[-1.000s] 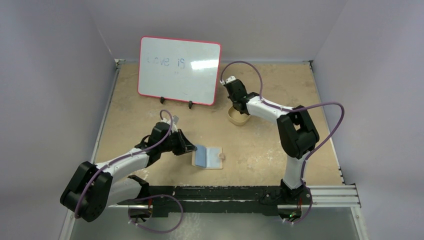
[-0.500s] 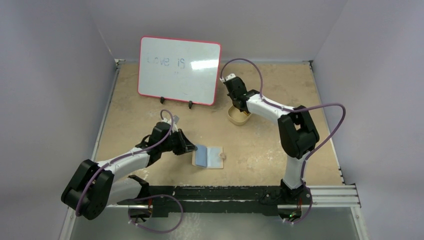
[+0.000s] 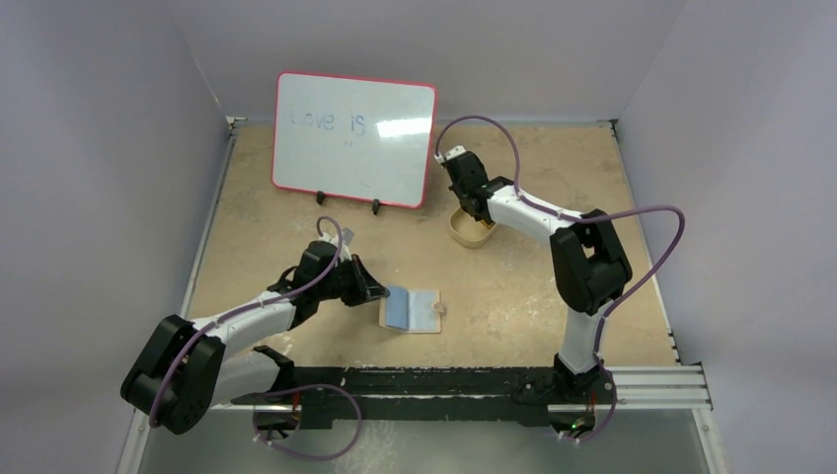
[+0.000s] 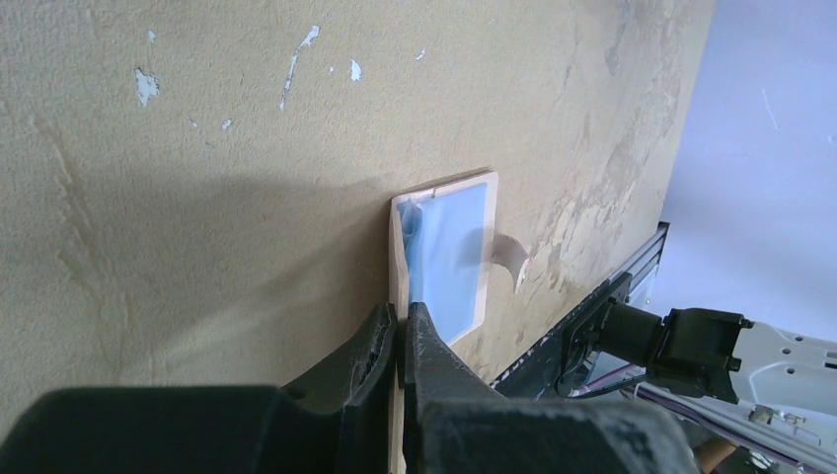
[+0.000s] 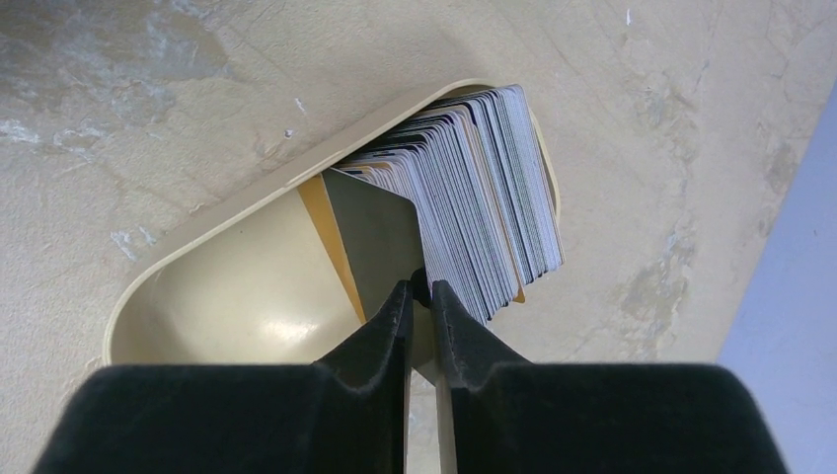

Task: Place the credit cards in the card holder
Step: Pick up the credit card from the storage box.

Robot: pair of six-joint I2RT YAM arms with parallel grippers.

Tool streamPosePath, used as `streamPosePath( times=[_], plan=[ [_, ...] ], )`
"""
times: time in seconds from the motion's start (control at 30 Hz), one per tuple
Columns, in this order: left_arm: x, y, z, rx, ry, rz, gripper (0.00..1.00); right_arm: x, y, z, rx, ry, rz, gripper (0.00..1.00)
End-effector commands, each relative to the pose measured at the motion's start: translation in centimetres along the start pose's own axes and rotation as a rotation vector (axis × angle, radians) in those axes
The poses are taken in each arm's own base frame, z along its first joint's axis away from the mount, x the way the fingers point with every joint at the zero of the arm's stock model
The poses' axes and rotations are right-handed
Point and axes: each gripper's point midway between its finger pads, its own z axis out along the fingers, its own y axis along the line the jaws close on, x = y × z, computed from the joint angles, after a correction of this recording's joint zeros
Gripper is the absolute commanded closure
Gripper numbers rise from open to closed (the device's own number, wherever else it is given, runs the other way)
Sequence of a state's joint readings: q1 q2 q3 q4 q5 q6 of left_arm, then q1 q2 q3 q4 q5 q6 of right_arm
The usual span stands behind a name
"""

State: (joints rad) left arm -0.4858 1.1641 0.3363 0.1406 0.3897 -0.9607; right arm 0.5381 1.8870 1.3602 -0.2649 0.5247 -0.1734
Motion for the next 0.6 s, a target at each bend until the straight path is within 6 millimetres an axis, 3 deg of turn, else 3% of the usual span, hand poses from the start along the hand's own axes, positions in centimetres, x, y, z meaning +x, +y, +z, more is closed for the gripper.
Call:
streamPosePath(
  times=[0.0, 0.1, 0.2, 0.37, 0.57],
  plan=[
    [-0.9, -1.6, -0.2, 0.049, -0.025, 0.028, 1.00, -2.2, -1.0, -1.3, -0.007, -0.057, 0.031, 0.86],
    [-1.0, -1.8, -0.2, 0.052, -0.027, 0.029, 1.00, -2.2, -1.1, -1.2, -0.008, -0.057, 0.022, 0.84],
    [-1.0, -1.9, -0.2, 0.054, -0.024, 0.030, 1.00, -2.2, -1.3, -0.8, 0.008, -0.069, 0.006, 0.95],
    [-1.1, -2.1, -0.4, 0.055, -0.026, 0.033, 1.00, -2.3, -1.4, -0.1, 0.014, -0.052, 0.001, 0.88],
    [-0.9, -1.8, -0.4, 0.046, -0.026, 0.029, 1.00, -2.9, -1.4, -0.7, -0.003, -0.062, 0.023, 0.93]
  ],
)
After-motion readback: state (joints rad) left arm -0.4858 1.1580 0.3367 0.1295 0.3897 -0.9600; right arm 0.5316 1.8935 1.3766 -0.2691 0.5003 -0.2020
